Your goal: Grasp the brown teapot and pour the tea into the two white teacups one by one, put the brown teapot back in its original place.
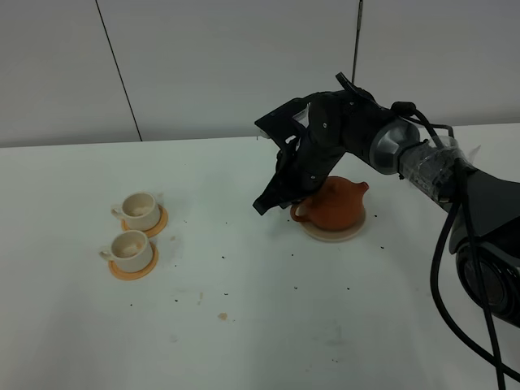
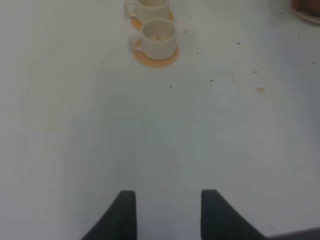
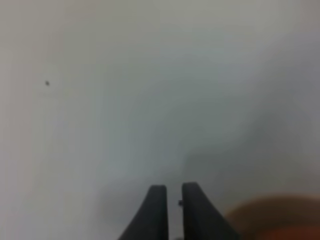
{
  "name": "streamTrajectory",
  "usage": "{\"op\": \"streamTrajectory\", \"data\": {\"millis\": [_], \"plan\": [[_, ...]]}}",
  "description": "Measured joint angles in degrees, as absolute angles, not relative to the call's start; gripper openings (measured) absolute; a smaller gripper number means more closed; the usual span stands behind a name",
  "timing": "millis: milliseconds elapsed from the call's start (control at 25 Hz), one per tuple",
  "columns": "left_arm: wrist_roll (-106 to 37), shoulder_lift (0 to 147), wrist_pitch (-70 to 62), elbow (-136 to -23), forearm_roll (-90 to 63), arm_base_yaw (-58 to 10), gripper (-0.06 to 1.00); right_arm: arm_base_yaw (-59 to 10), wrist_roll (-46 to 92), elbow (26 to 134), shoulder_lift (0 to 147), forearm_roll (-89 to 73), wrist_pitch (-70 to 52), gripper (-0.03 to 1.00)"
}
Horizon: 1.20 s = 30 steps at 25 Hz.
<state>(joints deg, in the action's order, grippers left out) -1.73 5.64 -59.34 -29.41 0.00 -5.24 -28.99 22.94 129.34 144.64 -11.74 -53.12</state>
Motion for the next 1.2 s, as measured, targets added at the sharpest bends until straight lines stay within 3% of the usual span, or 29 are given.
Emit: {"op": "streamTrajectory", "data": {"millis": [1200], "plan": [[-1.73,5.64,-59.34,-29.41,0.0,-5.24,0.37,-28.99,20.97,129.63,144.64,-9.31,-64.26,0.07]]}}
